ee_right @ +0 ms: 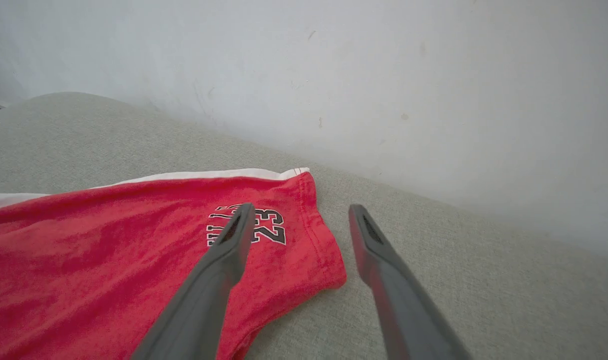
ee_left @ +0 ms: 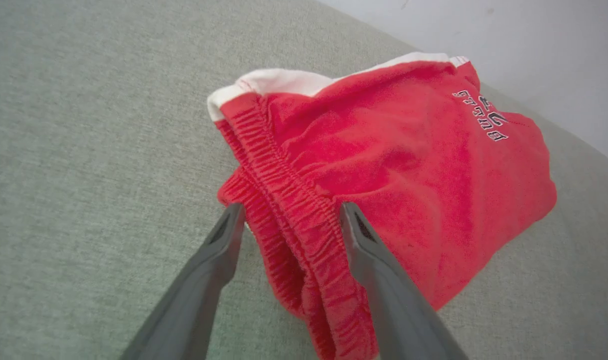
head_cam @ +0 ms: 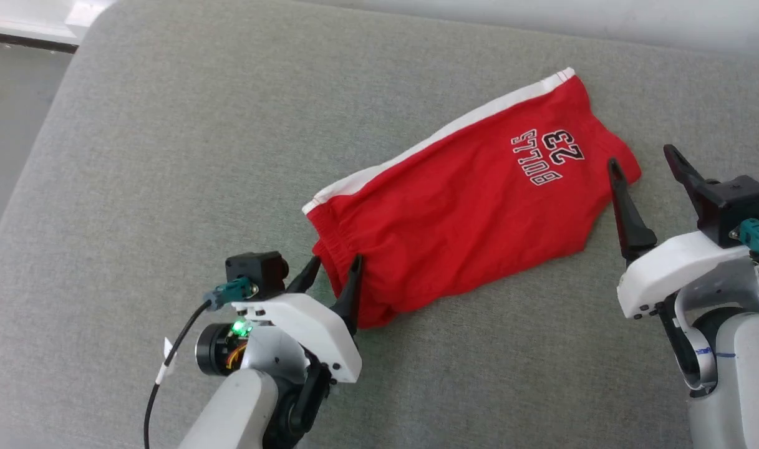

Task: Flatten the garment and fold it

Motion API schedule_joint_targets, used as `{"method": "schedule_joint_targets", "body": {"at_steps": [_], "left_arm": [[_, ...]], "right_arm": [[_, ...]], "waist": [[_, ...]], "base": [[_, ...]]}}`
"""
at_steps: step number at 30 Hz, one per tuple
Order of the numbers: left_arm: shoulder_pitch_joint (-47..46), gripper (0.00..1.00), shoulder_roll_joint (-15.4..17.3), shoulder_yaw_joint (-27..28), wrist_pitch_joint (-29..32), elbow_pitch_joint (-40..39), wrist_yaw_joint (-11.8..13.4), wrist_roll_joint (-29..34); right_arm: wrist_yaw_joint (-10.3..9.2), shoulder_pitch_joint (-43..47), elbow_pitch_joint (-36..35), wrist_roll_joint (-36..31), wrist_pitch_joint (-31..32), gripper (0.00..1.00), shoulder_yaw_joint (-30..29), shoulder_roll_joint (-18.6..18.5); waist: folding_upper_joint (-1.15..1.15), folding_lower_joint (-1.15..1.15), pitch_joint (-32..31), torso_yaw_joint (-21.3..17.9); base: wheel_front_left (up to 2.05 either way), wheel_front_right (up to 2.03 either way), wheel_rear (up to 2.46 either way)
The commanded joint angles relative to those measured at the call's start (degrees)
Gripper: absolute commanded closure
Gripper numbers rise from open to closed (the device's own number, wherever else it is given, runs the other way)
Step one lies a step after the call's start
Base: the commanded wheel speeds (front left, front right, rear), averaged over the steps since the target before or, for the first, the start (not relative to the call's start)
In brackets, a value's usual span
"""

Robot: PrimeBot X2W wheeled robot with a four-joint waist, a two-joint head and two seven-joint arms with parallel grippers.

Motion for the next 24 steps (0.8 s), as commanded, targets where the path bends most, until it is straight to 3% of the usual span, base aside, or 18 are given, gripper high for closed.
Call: {"method": "schedule_joint_targets", "body": {"at_steps": [1,10,11,12,13,20,24], "left_arm": [[-0.81,0.0,-0.1,0.05,0.42,0.47,0.41,-0.38],[-0.85,0.0,-1.5,0.61,7.7,3.84,1.94,-5.2],[-0.96,0.08,-1.72,0.65,8.3,4.0,1.72,-5.93],[-1.11,0.69,-1.87,0.58,8.81,4.18,1.34,-6.54],[-1.25,1.0,-1.91,0.33,9.27,4.37,0.84,-6.92],[-1.85,1.0,-2.24,0.67,7.62,4.53,-1.07,-8.14],[-1.79,1.0,-2.04,0.84,6.28,4.0,-1.66,-8.05]], "right_arm": [[-0.05,-0.78,-0.33,-0.35,0.23,0.0,-0.04,-0.17],[-0.05,-1.77,-0.81,-0.6,0.91,0.0,0.0,-0.05],[-0.05,-1.97,-0.69,-0.55,0.91,0.0,0.01,-0.12],[-0.05,-2.18,-0.54,-0.48,0.9,0.0,0.05,-0.23],[-0.05,-2.38,-0.39,-0.4,0.9,0.0,0.11,-0.32],[-0.05,-4.21,0.43,0.22,2.27,0.0,1.32,-1.56],[-0.05,-7.15,1.65,1.99,6.02,0.0,1.87,-3.36]], "waist": [[0.0,-0.01,0.46,-0.35],[0.0,-0.01,2.09,-0.88],[0.0,-0.01,2.22,-0.88],[0.0,-0.01,2.33,-0.88],[0.0,-0.01,2.44,-0.89],[0.0,-0.01,2.87,-0.46],[0.0,-0.01,3.22,0.02]], "base": [[0.0,0.0,0.0],[0.0,0.0,0.0],[0.0,0.0,0.0],[0.0,0.0,0.0],[0.0,0.0,0.0],[0.0,0.0,0.0],[0.0,0.0,0.0]]}}
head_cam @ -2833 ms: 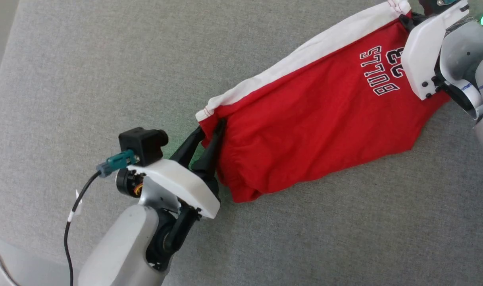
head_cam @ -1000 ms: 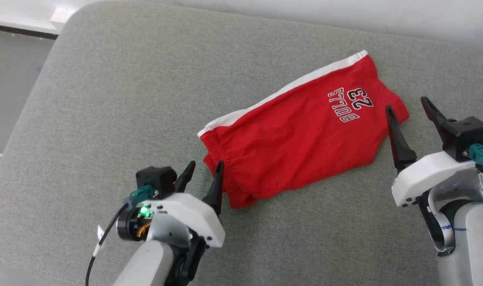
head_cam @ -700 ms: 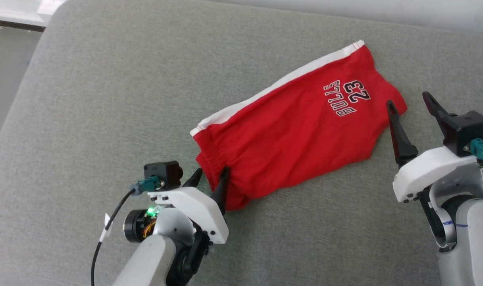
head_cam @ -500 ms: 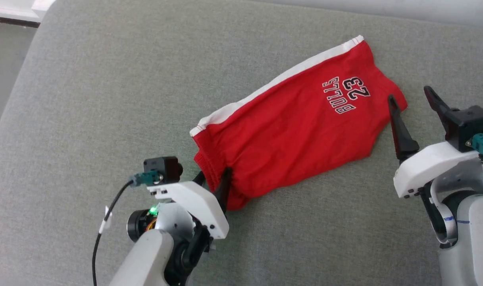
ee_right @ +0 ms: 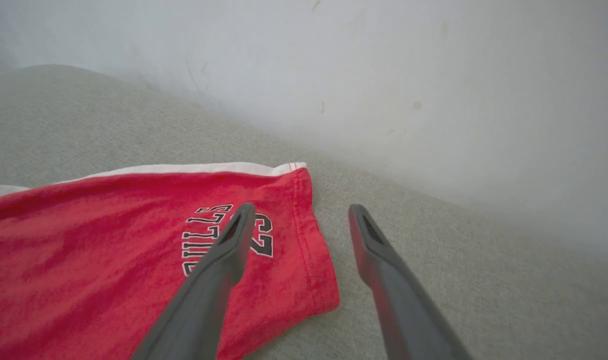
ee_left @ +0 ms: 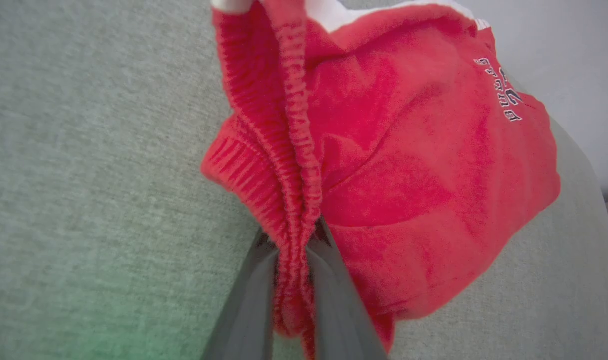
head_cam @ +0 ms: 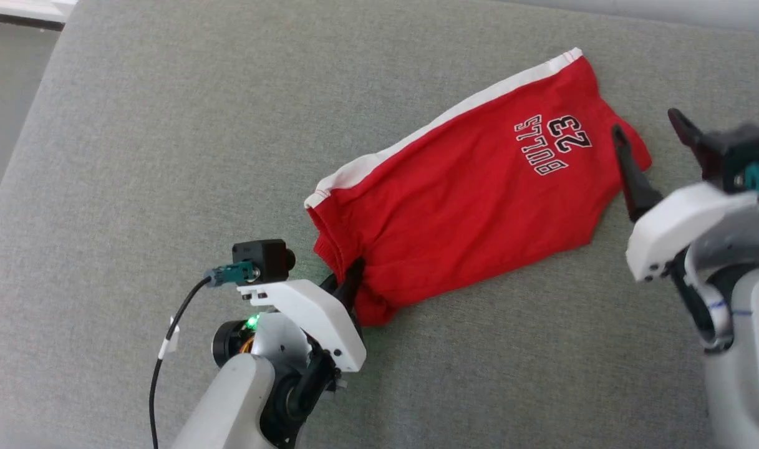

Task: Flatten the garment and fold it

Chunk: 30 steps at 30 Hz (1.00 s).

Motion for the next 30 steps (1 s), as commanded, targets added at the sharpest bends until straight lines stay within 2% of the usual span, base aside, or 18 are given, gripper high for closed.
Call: {"method": "schedule_joint_targets", "body": {"at_steps": [1,4,10,16,25,26,28,30], "left_arm": [[0.48,1.0,-0.44,-0.42,-0.14,0.61,-0.24,-0.43],[0.52,1.0,-0.74,-0.84,-0.62,0.02,-0.49,-0.47],[-0.05,1.0,-1.63,-2.1,-1.17,-0.57,-1.29,-0.99],[-1.03,1.0,-2.22,-2.97,-1.97,-0.18,-1.95,-1.35],[-2.23,1.0,-2.77,-3.78,-2.7,1.75,-2.77,-2.33],[-2.33,1.0,-2.81,-3.84,-2.74,1.95,-2.81,-2.41],[-2.43,1.0,-2.85,-3.88,-2.87,2.3,-2.78,-2.54],[-2.39,1.0,-2.87,-3.85,-3.0,2.62,-2.74,-2.65]], "right_arm": [[-0.06,-1.59,0.65,0.58,1.52,0.0,-0.04,-0.66],[-0.06,-4.14,3.26,1.28,8.68,0.0,-0.91,-1.89],[-0.06,-7.98,6.92,1.7,23.32,0.0,0.9,-6.09],[-0.06,-10.45,7.82,1.97,29.17,0.0,1.43,-7.57],[-0.06,-9.97,10.03,7.87,40.82,0.0,2.68,-5.88],[-0.06,-9.79,10.05,8.96,42.17,0.5,2.23,-5.41],[-0.06,-9.36,9.83,10.26,44.51,1.0,0.94,-4.24],[-0.06,-8.79,9.25,10.72,46.02,1.0,0.63,-3.74]], "waist": [[0.0,0.0,0.27,0.29],[0.0,0.0,0.82,0.94],[0.0,0.0,2.53,2.87],[0.0,0.0,4.45,4.69],[0.0,0.0,4.91,6.36],[0.0,0.0,4.82,6.51],[0.0,0.0,4.55,6.75],[0.0,0.0,4.13,6.84]], "base": [[0.0,0.0,0.0],[0.0,0.0,0.0],[0.0,0.0,0.0],[0.0,0.0,0.0],[0.0,0.0,0.0],[0.0,0.0,0.0],[0.0,0.0,0.0],[0.0,0.0,0.0]]}}
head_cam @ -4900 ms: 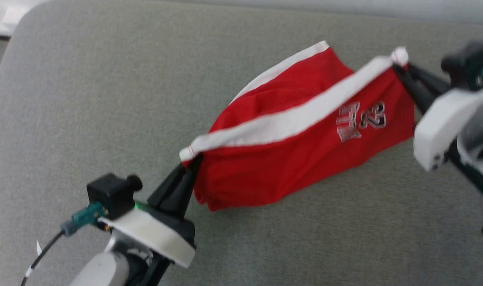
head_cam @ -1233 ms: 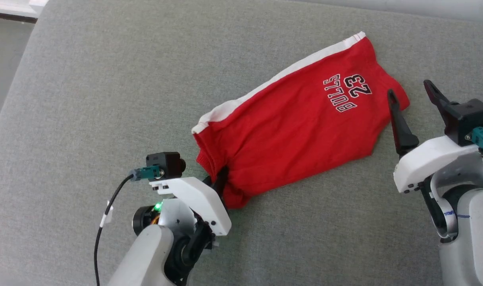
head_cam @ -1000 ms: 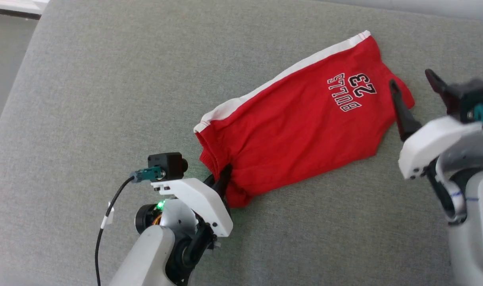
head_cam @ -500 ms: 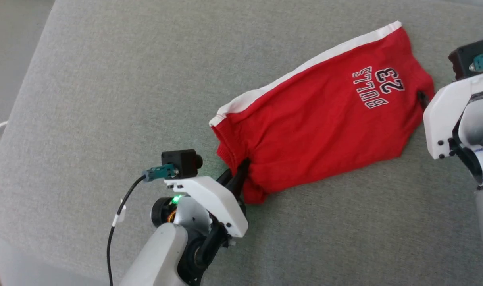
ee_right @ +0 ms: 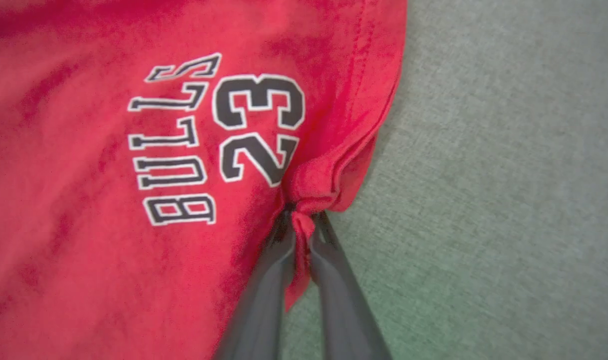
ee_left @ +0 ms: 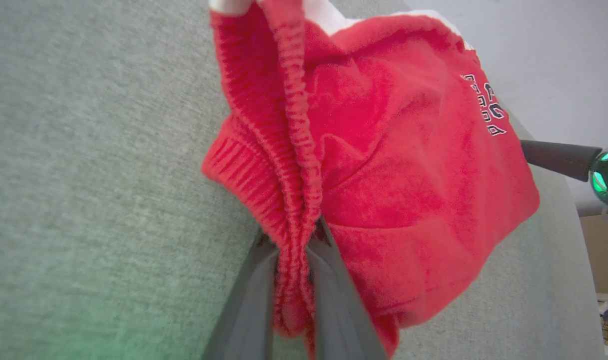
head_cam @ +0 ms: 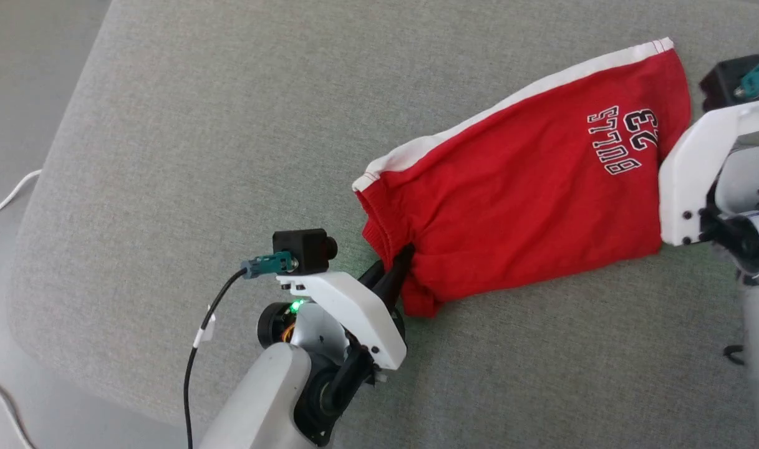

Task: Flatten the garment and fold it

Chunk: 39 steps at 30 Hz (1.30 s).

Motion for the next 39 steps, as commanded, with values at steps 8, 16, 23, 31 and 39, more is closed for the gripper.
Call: {"method": "schedule_joint_targets", "body": {"at_steps": [8,16,23,31,39], "left_arm": [[1.57,1.0,0.42,1.08,-1.29,1.57,0.47,-1.09],[4.81,1.0,2.19,4.72,-2.34,-1.59,0.47,-4.08],[8.6,1.0,4.65,6.82,-1.18,-5.47,1.55,-5.75],[13.92,1.0,7.67,6.83,1.79,-9.77,2.61,-6.67],[21.12,1.0,10.48,6.75,4.06,-15.36,3.96,-7.65]], "right_arm": [[0.36,4.29,-1.28,-0.26,-5.12,1.0,-1.27,1.92],[0.36,8.0,-3.32,1.62,-13.86,1.0,-5.72,5.27],[0.36,14.69,-7.76,4.27,-18.74,1.0,-9.09,8.33],[0.36,25.42,-13.28,7.69,-21.94,1.0,-10.31,10.44],[0.36,35.27,-15.84,13.67,-24.68,1.0,-10.22,10.72]], "waist": [[0.01,0.0,-2.16,-0.73],[0.01,0.0,-4.26,-4.09],[0.01,0.0,-6.74,-7.62],[0.01,0.0,-9.64,-11.14],[0.01,0.0,-12.93,-13.23]], "base": [[0.0,0.0,0.0],[0.0,0.0,0.0],[0.0,0.0,0.0],[0.0,0.0,0.0],[0.0,0.0,0.0]]}}
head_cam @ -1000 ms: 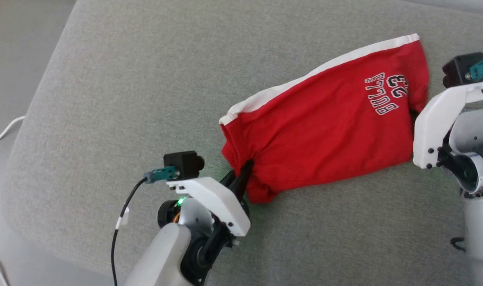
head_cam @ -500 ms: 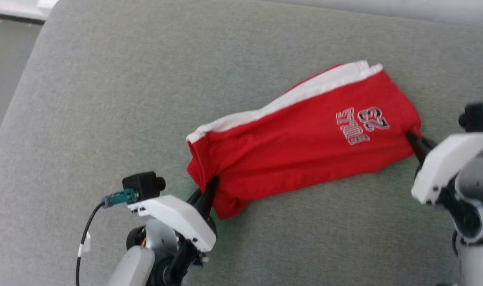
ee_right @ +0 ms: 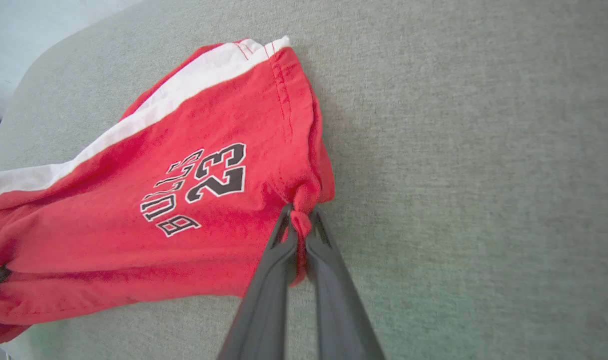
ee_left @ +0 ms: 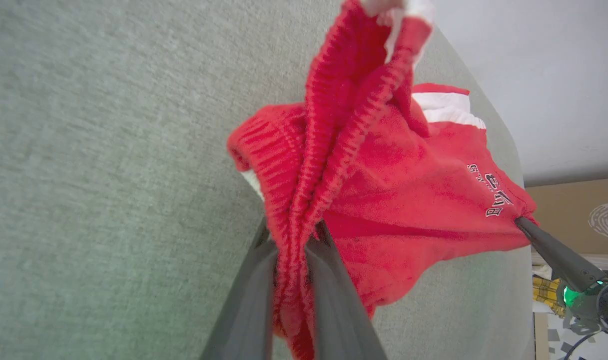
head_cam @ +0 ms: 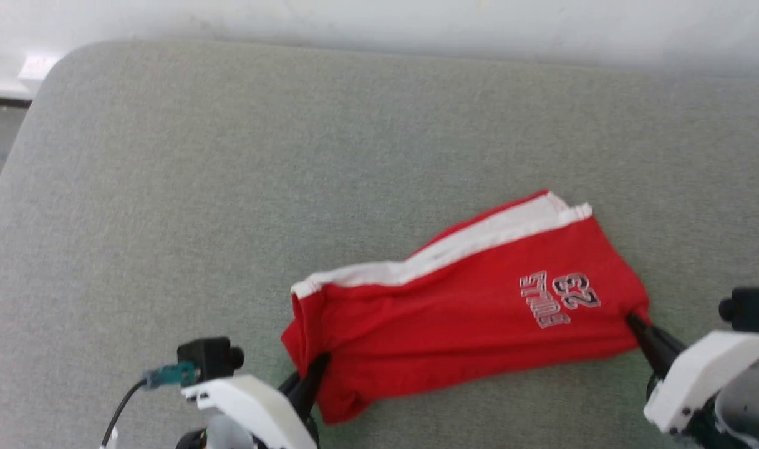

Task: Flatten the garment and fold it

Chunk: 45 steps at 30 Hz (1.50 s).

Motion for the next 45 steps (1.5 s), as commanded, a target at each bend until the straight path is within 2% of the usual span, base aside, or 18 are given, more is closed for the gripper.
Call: {"method": "schedule_joint_targets", "body": {"at_steps": [1,9,17,18,19,20,21,22,23,29,33,37,45], "left_arm": [[1.05,1.0,0.65,0.18,0.39,-0.65,0.42,-0.35],[7.14,1.0,3.28,0.43,2.19,-3.64,0.98,-1.65],[7.21,1.0,1.72,0.1,0.43,-0.06,0.34,-1.95],[6.98,0.93,1.57,-0.14,0.36,0.66,0.19,-1.85],[6.7,0.63,1.35,-0.22,0.12,1.33,0.1,-1.77],[6.47,0.44,1.15,-0.3,-0.06,1.97,0.07,-1.7],[6.24,0.0,1.05,-0.43,-0.19,2.54,0.04,-1.55],[6.05,0.0,0.86,-0.35,-0.56,3.0,0.17,-1.38],[5.89,0.0,0.67,-0.31,-0.87,3.38,0.23,-1.28],[6.64,0.0,0.01,1.0,-3.18,2.92,0.28,-1.72],[8.68,0.0,0.24,3.83,-6.62,-1.1,0.68,-1.84],[9.49,0.0,1.24,7.33,-12.83,-5.43,1.77,1.49],[7.8,0.0,1.25,8.9,-25.75,-6.01,1.75,10.51]], "right_arm": [[0.3,1.04,-0.54,0.51,-0.57,1.0,-0.01,0.09],[0.3,8.4,-2.52,4.04,-2.44,1.0,0.19,0.1],[0.3,10.49,-0.6,5.07,-5.49,1.0,2.02,0.1],[0.3,10.33,-0.02,5.05,-5.9,1.0,2.27,0.1],[0.3,10.12,0.55,4.98,-6.28,1.0,2.5,0.1],[0.3,9.85,1.12,4.88,-6.64,0.77,2.7,0.1],[0.3,9.52,1.6,4.67,-7.1,0.54,2.85,0.1],[0.3,9.28,1.99,4.38,-7.43,0.09,3.03,0.1],[0.3,9.11,2.32,4.16,-7.58,0.0,3.23,0.1],[0.3,9.34,1.67,3.6,-6.11,0.0,3.72,0.1],[0.3,10.07,-1.96,1.74,-5.63,0.0,1.05,0.1],[0.3,8.94,-4.7,-2.8,-8.18,0.0,-1.93,0.1],[0.3,5.79,-1.62,-7.27,-10.08,0.0,0.53,0.1]], "waist": [[0.01,0.01,-1.46,-1.24],[0.01,0.01,-2.96,-2.13],[0.01,0.01,-3.27,-2.77],[0.01,0.01,-3.23,-2.8],[0.01,0.01,-3.19,-2.8],[0.01,0.01,-3.15,-2.78],[0.01,0.01,-3.13,-2.75],[0.01,0.01,-3.13,-2.71],[0.01,0.01,-3.13,-2.65],[0.01,0.01,-3.9,-2.24],[0.01,0.01,-4.73,-1.89],[0.01,0.01,-5.11,-1.49],[0.01,0.01,-4.77,-0.45]], "base": [[0.0,0.0,0.0],[0.0,0.0,0.0],[0.0,0.0,0.0],[0.0,0.0,0.0],[0.0,0.0,0.0],[0.0,0.0,0.0],[0.0,0.0,0.0],[0.0,0.0,0.0],[0.0,0.0,0.0],[0.0,0.0,0.0],[0.0,0.0,0.0],[0.0,0.0,0.0],[0.0,0.0,0.0]]}}
